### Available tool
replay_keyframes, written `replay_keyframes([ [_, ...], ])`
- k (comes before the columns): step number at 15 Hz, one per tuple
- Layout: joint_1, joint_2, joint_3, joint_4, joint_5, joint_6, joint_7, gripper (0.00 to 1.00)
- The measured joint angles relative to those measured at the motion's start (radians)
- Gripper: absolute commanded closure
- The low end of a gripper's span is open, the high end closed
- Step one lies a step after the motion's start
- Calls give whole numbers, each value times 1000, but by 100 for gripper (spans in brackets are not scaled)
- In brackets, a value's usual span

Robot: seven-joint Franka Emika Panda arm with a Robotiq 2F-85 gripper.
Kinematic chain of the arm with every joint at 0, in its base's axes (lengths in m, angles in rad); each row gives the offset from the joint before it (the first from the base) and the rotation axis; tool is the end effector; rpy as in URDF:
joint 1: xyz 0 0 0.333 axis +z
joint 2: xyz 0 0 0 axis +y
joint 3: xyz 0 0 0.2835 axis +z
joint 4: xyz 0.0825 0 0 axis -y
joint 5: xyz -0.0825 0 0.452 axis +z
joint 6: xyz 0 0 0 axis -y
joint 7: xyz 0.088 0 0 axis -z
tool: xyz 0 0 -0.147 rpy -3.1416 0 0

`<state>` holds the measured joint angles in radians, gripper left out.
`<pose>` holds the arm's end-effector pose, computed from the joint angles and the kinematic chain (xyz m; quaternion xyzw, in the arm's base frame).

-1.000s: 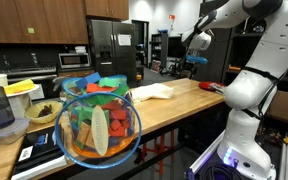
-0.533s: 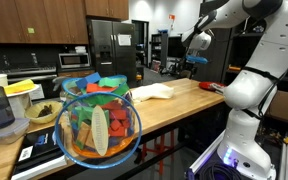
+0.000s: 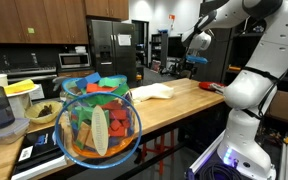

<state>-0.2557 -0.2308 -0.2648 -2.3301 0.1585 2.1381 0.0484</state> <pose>0.4777 -0.2551 0.3251 -0.9436 0.3161 -0.0363 0.0913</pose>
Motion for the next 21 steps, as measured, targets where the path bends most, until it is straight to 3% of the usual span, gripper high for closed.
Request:
replay_keyframes([
  [17, 1, 1, 0, -1, 2, 0, 1, 0],
  [21, 1, 6, -3, -8, 80, -1, 3, 0],
])
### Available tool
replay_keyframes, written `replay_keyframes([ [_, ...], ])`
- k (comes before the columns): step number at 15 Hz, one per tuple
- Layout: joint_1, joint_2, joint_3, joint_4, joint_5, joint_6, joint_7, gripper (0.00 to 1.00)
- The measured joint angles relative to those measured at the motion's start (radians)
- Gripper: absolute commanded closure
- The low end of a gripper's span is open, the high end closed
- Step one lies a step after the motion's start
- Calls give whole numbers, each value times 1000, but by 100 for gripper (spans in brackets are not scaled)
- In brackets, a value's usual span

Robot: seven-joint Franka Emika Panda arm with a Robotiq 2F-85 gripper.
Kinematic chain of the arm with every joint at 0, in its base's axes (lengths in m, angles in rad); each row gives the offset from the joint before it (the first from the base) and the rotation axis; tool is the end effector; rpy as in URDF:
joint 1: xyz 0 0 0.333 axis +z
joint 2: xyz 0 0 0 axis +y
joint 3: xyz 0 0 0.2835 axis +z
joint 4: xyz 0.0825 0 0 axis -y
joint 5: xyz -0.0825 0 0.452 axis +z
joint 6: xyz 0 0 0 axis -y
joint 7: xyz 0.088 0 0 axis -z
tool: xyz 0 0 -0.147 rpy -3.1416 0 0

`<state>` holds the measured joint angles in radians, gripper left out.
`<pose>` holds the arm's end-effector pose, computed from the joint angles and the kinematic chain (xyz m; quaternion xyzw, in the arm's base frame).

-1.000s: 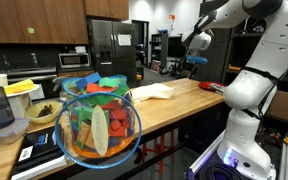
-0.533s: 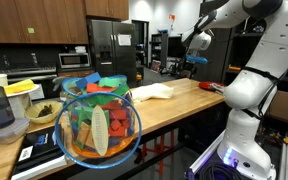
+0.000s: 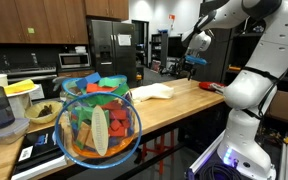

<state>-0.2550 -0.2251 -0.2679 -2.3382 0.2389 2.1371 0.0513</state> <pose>0.4784 -0.2498 0.3191 -0.9321 0.3379 -0.0361 0.1254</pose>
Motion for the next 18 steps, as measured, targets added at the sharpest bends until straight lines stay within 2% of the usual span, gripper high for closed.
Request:
replay_keyframes([
  [7, 0, 0, -15, -14, 116, 2, 0, 0],
  [18, 0, 0, -16, -20, 119, 22, 3, 0],
])
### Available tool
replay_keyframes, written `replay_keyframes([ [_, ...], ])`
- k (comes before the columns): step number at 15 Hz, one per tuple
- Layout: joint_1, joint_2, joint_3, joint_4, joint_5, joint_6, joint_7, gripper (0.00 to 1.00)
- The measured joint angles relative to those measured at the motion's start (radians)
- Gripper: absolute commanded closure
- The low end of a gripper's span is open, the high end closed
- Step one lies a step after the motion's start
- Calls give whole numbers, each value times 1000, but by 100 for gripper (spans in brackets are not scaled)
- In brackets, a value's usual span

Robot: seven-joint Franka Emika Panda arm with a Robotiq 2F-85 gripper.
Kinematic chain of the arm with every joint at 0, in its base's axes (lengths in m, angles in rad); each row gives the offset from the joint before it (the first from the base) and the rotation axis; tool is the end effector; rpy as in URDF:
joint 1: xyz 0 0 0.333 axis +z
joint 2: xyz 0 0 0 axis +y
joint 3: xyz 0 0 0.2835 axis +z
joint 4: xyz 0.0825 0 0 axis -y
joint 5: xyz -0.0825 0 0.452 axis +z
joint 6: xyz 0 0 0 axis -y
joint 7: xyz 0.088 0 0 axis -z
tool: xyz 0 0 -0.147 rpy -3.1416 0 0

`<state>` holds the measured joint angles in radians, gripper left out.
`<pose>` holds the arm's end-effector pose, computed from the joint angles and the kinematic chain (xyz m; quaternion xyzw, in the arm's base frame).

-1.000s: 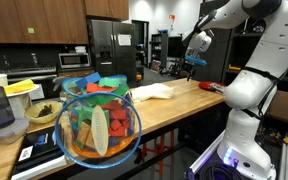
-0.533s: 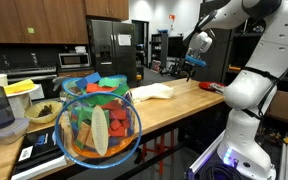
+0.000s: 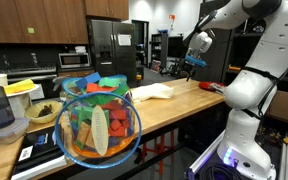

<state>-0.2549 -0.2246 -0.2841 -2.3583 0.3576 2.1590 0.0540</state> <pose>0.4769 -0.2495 0.3125 -0.9089 0.3763 -0.0475 0.1731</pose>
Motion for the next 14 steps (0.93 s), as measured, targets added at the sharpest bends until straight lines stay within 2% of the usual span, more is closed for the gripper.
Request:
replay_keyframes([
  [6, 0, 0, 0, -13, 41, 45, 41, 0],
  [14, 0, 0, 1, -15, 41, 46, 41, 0],
])
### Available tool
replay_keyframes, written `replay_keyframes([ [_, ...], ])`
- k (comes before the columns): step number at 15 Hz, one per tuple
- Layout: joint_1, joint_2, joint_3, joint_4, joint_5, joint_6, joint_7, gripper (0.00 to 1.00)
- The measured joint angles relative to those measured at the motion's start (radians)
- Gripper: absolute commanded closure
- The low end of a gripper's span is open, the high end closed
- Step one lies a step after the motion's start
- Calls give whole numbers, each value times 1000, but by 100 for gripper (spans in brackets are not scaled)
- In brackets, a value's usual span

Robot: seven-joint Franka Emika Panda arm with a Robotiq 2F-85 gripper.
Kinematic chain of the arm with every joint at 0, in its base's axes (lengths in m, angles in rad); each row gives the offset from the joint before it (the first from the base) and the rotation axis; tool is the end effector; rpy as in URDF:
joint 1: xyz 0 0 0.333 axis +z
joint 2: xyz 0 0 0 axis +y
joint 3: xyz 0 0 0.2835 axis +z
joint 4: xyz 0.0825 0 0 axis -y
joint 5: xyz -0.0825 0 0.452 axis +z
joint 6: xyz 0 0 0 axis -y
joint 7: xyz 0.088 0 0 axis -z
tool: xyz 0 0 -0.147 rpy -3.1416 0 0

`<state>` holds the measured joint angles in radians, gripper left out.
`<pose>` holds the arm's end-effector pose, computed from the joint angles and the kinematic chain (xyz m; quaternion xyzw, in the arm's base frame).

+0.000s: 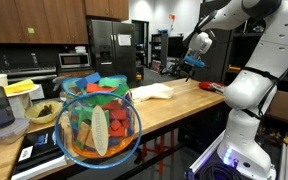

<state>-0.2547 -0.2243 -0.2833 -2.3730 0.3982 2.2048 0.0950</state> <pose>0.4792 -0.2500 0.3094 -0.8919 0.4086 -0.0609 0.1837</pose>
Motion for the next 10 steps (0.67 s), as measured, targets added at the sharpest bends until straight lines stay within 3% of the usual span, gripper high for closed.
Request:
replay_keyframes([
  [10, 0, 0, -2, -5, 19, 1, 14, 0],
])
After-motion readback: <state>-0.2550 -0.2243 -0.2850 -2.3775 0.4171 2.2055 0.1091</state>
